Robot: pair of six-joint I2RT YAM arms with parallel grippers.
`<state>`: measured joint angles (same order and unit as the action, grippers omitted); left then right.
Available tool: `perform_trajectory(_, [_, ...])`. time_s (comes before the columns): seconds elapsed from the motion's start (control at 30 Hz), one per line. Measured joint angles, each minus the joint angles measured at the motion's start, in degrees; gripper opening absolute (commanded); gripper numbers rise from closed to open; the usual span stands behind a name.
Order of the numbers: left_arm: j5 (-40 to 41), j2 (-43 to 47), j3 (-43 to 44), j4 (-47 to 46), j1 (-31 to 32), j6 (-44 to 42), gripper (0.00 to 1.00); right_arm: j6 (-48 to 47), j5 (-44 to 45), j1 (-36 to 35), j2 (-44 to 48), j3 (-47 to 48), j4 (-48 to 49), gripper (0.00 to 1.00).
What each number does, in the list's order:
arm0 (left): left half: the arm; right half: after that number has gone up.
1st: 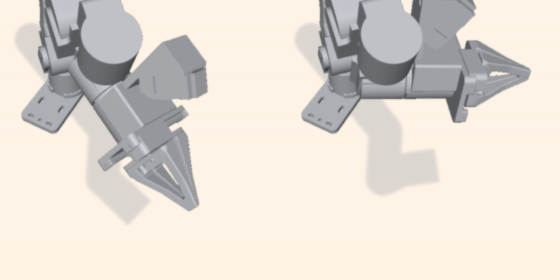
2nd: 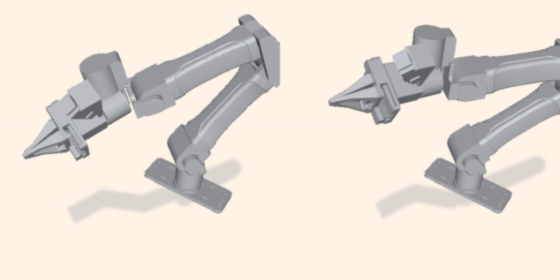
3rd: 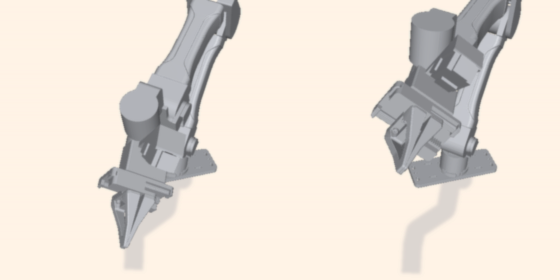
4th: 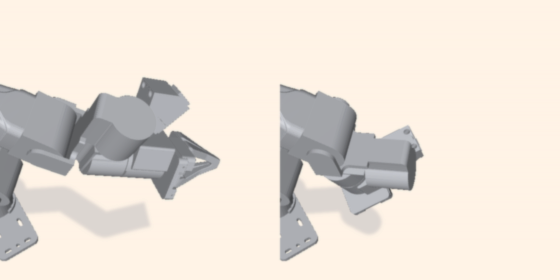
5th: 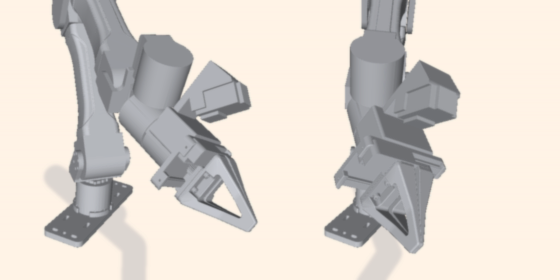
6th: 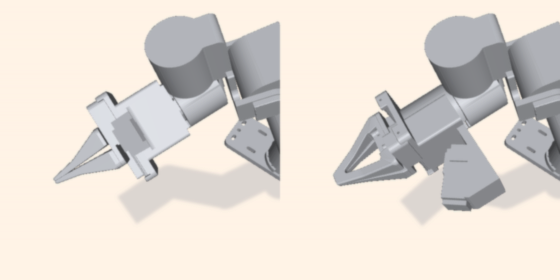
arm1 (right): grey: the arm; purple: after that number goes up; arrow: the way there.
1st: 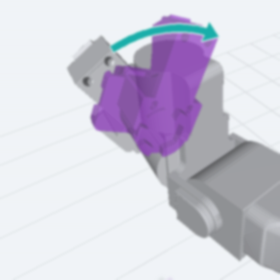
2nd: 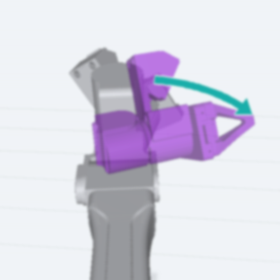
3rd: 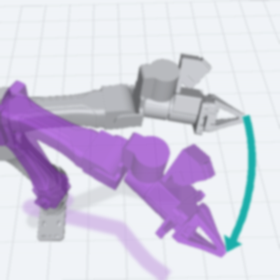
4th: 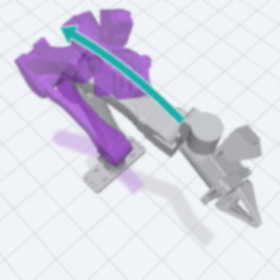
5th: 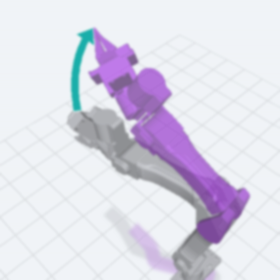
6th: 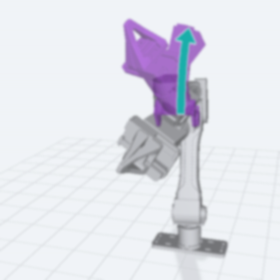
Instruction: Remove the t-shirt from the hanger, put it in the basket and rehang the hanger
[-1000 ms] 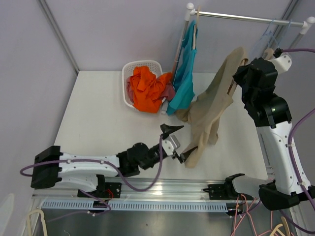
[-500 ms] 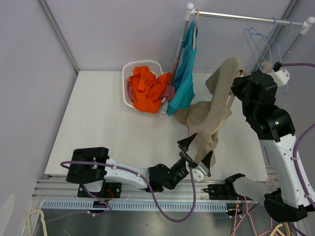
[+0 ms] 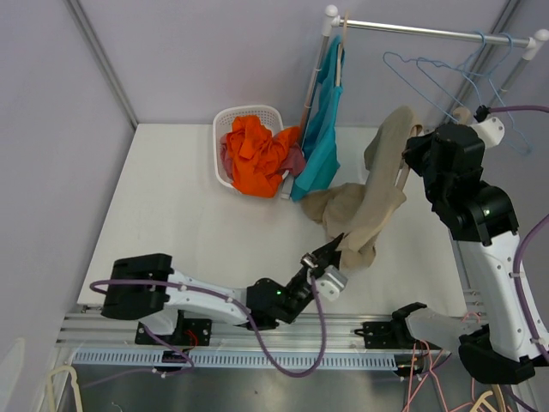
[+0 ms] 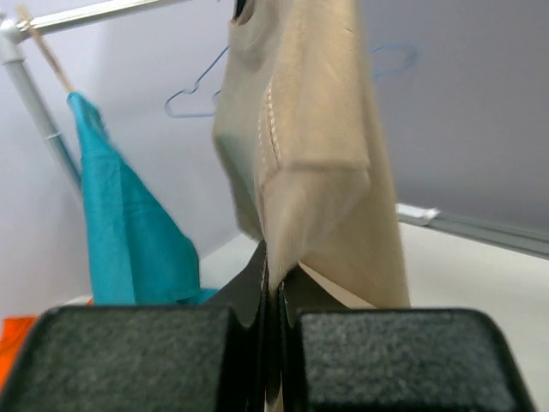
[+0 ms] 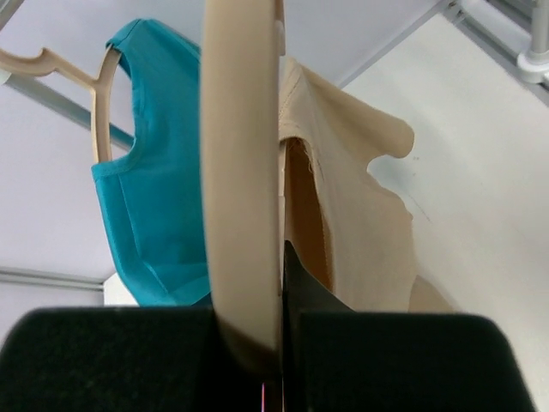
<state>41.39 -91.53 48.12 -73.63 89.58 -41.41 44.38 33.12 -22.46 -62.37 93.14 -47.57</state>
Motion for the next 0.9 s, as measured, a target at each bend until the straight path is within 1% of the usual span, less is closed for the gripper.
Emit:
perform_trajectory(0.07, [-2.6, 4.8, -4.6, 0.5, 0.9, 2.8, 0.0, -0.1, -1.3, 1.7, -3.1, 4.2, -2.6, 0.0])
perform_trajectory(0.1, [-3.7, 7.6, -6.9, 0.8, 1.6, 4.3, 0.0, -0.1, -3.4, 3.6, -4.7, 6.4, -3.5, 0.0])
perform_trajectory(0.17, [-4.6, 12.7, -9.5, 2.2, 3.5, 6.7, 0.01, 0.0, -7.9, 8.3, -7.3, 9.0, -4.2, 0.0])
perform_trajectory(0.23, [-4.7, 16.9, -10.3, 5.1, 6.3, 9.0, 0.01, 0.0, -14.0, 14.3, -9.1, 10.0, -4.4, 0.0])
perform_trajectory(0.33, [-4.4, 20.7, -12.5, 5.5, 11.6, 11.9, 0.01, 1.0, -27.7, 24.3, -11.6, 11.1, -5.5, 0.0])
perform_trajectory(0.37, [-4.2, 21.0, -13.5, 5.4, 12.5, 13.0, 0.01, 1.7, -33.8, 27.6, -12.6, 11.3, -5.7, 0.0])
perform_trajectory(0.43, [-3.8, 20.9, -14.6, 6.1, 12.5, 14.6, 0.01, 3.1, -43.8, 31.9, -14.1, 11.2, -5.7, 0.0])
perform_trajectory(0.5, [-3.1, 20.2, -15.2, 8.0, 10.9, 17.5, 0.01, 4.1, -51.6, 34.3, -15.6, 11.0, -5.4, 0.0])
perform_trajectory(0.53, [-3.0, 20.0, -14.9, 10.1, 9.5, 19.7, 0.01, 4.3, -54.2, 34.6, -15.8, 10.5, -4.9, 0.0])
perform_trajectory(0.57, [-3.2, 20.1, -14.0, 14.1, 7.4, 22.5, 0.0, 4.2, -55.5, 34.4, -15.8, 9.8, -4.5, 0.0])
perform_trajectory(0.6, [-5.1, 20.4, -12.0, 22.0, 3.9, 27.6, 0.01, 3.7, -55.8, 33.7, -15.3, 9.1, -4.2, 0.0])
perform_trajectory(0.63, [-6.6, 20.5, -9.8, 27.5, 0.8, 31.6, 0.01, 3.1, -55.9, 33.1, -14.3, 8.0, -4.0, 0.0])
perform_trajectory(0.67, [-9.3, 20.5, -6.4, 35.8, -4.2, 36.7, 0.01, 2.3, -55.8, 32.5, -12.9, 7.1, -4.1, 0.0])
perform_trajectory(0.77, [-14.8, 21.4, 2.4, 52.8, -17.2, 47.6, 0.01, -1.4, -54.4, 31.3, -6.6, 5.4, -5.5, 0.0])
perform_trajectory(0.83, [-16.8, 23.0, 7.0, 61.9, -23.3, 52.5, 0.01, -4.3, -52.5, 31.3, -1.8, 5.3, -5.9, 0.0])
perform_trajectory(0.9, [-18.9, 24.7, 12.2, 70.4, -27.9, 56.2, 0.01, -6.4, -50.7, 31.3, 3.1, 5.3, -6.1, 0.0])
